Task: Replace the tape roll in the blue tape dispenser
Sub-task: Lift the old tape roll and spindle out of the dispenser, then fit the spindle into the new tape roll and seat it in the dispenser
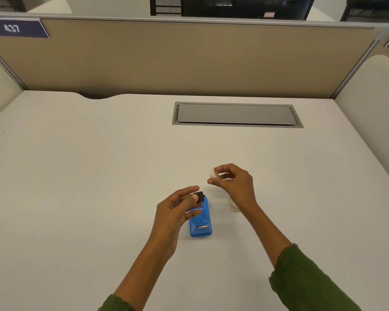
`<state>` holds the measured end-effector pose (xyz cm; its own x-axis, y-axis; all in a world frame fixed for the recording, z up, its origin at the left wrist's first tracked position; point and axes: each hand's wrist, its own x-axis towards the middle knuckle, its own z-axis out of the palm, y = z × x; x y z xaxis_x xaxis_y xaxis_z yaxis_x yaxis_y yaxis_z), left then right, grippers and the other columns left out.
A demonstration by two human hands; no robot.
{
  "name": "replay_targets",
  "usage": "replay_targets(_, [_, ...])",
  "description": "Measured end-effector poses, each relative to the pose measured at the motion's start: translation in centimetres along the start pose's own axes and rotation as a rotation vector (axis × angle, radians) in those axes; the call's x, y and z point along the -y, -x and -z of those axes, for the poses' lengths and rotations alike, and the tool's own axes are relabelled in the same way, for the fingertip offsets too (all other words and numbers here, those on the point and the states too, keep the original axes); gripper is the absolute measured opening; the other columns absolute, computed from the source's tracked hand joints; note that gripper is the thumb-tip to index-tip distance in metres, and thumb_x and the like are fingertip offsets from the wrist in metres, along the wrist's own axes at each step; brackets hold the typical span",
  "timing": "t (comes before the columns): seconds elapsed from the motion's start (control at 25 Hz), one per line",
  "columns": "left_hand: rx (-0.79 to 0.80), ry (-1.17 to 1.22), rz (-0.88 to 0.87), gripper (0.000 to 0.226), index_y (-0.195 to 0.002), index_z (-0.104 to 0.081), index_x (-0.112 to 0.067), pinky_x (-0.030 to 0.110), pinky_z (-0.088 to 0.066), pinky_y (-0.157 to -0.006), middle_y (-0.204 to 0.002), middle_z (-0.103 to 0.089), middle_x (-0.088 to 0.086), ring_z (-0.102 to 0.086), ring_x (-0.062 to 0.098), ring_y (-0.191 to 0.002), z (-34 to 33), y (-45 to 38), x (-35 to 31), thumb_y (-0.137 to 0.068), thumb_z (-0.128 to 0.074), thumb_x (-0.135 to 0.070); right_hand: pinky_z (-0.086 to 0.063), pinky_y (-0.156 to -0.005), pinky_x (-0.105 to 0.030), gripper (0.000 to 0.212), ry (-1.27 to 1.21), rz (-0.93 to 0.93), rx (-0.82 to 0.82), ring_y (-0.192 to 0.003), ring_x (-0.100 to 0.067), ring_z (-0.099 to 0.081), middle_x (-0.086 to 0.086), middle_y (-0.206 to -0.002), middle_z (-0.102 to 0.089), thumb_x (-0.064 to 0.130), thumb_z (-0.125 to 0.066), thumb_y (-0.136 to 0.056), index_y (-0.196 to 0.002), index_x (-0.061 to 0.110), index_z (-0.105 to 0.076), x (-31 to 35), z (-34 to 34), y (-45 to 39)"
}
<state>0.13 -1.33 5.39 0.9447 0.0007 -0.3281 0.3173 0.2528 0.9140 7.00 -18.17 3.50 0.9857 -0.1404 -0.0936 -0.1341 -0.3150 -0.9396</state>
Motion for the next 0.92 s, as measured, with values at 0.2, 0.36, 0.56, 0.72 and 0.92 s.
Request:
replay_targets(0.2, [0.019,0.003,-0.012,0.018,-0.09,-0.074,-0.024,0.023,-0.057,-0.069,-0.092,-0.076,-0.001,-0.07,0.02,-0.091,0.6,-0.6,0.1,-0.073,-0.071,-0.022,-0.052,-0.075,-0.028,0.04,0.207,0.056,0.055,-0.084,-0.021,-0.058,-0.006,-0.095,-0.068,0.017,-0.084,-0.066,-0.101,0.011,-0.065,-1.7,-3.3,-2.8])
replay_targets(0.36, [-0.006,-0.042,0.008,0.027,-0.095,-0.072,-0.028,0.03,-0.055,-0.082,-0.097,-0.075,-0.004,-0.069,0.017,-0.095,1.1,-1.2,0.3,-0.069,-0.076,-0.021,-0.047,-0.093,-0.039,0.043,0.352,0.08,0.137,-0.105,-0.027,-0.056,-0.01,-0.113,-0.066,0.014,-0.078,-0.073,-0.112,0.01,-0.062,-2.7,-5.0,-4.0])
replay_targets(0.56, [-0.002,-0.119,0.009,0.031,-0.098,-0.071,-0.031,0.03,-0.052,-0.084,-0.099,-0.074,-0.006,-0.069,0.012,-0.092,1.3,-1.5,0.7,-0.074,-0.073,-0.012,-0.047,-0.095,-0.04,0.045,0.322,0.069,0.109,-0.106,-0.028,-0.057,-0.011,-0.117,-0.066,0.012,-0.079,-0.072,-0.113,0.009,-0.063,-3.0,-5.2,-4.1])
replay_targets(0.72, [0.008,-0.144,-0.001,0.027,-0.097,-0.071,-0.032,0.024,-0.055,-0.075,-0.098,-0.074,-0.009,-0.069,0.013,-0.091,1.0,-1.6,0.9,-0.074,-0.074,-0.018,-0.047,-0.095,-0.04,0.045,0.283,0.063,0.117,-0.107,-0.028,-0.058,-0.012,-0.116,-0.066,0.008,-0.08,-0.07,-0.112,0.007,-0.063,-2.8,-5.0,-4.0])
replay_targets(0.92, [0.009,-0.161,0.012,0.026,-0.095,-0.071,-0.034,0.025,-0.055,-0.075,-0.092,-0.075,-0.01,-0.069,0.013,-0.089,0.9,-1.4,0.9,-0.074,-0.075,-0.02,-0.052,-0.089,-0.03,0.047,0.191,0.046,0.148,-0.095,-0.019,-0.061,-0.011,-0.115,-0.065,0.001,-0.079,-0.069,-0.113,0.007,-0.063,-2.0,-3.7,-3.3])
